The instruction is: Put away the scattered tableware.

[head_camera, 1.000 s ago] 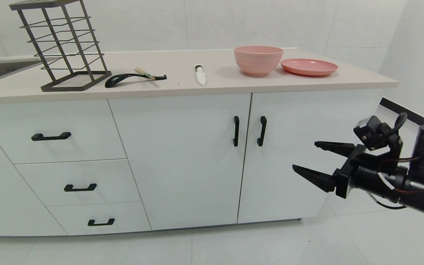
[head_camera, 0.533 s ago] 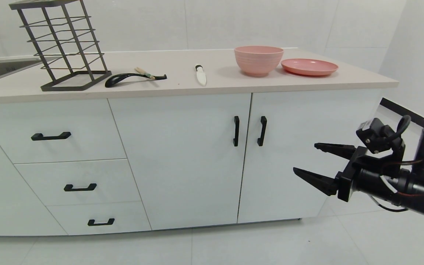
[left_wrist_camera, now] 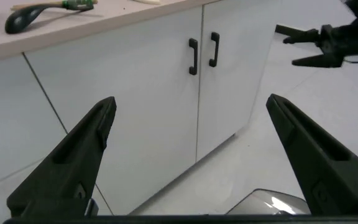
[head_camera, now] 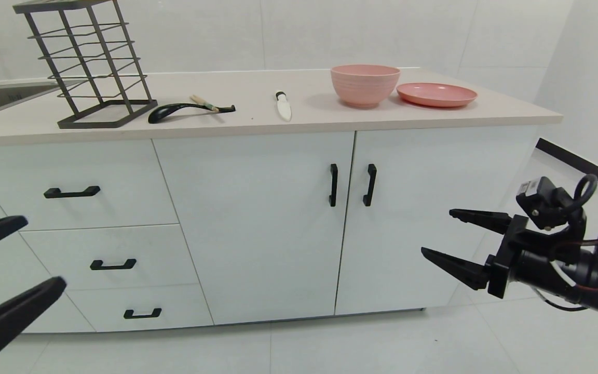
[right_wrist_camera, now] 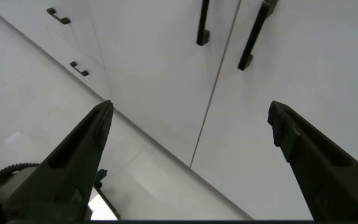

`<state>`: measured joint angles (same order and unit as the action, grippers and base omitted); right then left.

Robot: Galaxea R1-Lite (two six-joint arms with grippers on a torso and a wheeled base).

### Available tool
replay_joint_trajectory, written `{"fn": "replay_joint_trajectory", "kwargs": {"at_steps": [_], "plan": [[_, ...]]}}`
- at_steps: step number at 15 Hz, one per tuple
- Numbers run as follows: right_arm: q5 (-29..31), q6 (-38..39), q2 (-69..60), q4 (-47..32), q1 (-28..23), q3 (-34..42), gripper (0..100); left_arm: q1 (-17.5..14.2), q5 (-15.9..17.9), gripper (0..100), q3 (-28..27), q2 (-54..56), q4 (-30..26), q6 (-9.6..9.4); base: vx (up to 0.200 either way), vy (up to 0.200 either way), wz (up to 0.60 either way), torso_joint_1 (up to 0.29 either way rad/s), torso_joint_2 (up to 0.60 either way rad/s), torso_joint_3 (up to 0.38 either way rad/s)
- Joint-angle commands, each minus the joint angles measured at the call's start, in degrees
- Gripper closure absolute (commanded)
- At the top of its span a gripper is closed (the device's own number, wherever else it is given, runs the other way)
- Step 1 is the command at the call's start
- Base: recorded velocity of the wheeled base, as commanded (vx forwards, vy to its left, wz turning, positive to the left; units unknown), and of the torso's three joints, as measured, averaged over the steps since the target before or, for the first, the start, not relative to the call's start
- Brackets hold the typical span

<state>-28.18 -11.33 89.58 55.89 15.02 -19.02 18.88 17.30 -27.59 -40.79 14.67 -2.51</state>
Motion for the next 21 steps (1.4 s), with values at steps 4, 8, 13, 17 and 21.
{"fn": "replay_joint_trajectory", "kwargs": {"at_steps": [4, 8, 13, 17, 21], "plan": [[-1.87, -0.1, 1.83, 1.85, 1.15, -2.25, 0, 4.14, 0.28, 0, -1.42, -19.94, 11.35, -4.34, 0.0, 0.0, 0.0, 0.0, 0.0, 0.0], [-4.07, -1.42, 12.82, 4.4, 0.45, -7.17, 0, 11.35, 0.19, 0, 2.63, -30.67, 21.11, -4.52, 0.0, 0.0, 0.0, 0.0, 0.0, 0.0], [-8.29, -1.51, 26.7, 10.11, -1.48, -13.77, 0, 11.53, 0.46, 0, 4.65, -39.1, 30.86, -4.08, 0.0, 0.0, 0.0, 0.0, 0.0, 0.0], [-8.2, -1.33, 31.89, 10.29, 0.1, -22.64, 0, 14.16, 5.2, 0, 6.32, -47.54, 40.18, -3.9, 0.0, 0.0, 0.0, 0.0, 0.0, 0.0], [-8.2, -1.33, 33.91, 10.38, -0.6, -27.92, 0, 19.09, 5.2, 0, 5.44, -52.2, 44.49, -4.52, 0.0, 0.0, 0.0, 0.0, 0.0, 0.0]]}}
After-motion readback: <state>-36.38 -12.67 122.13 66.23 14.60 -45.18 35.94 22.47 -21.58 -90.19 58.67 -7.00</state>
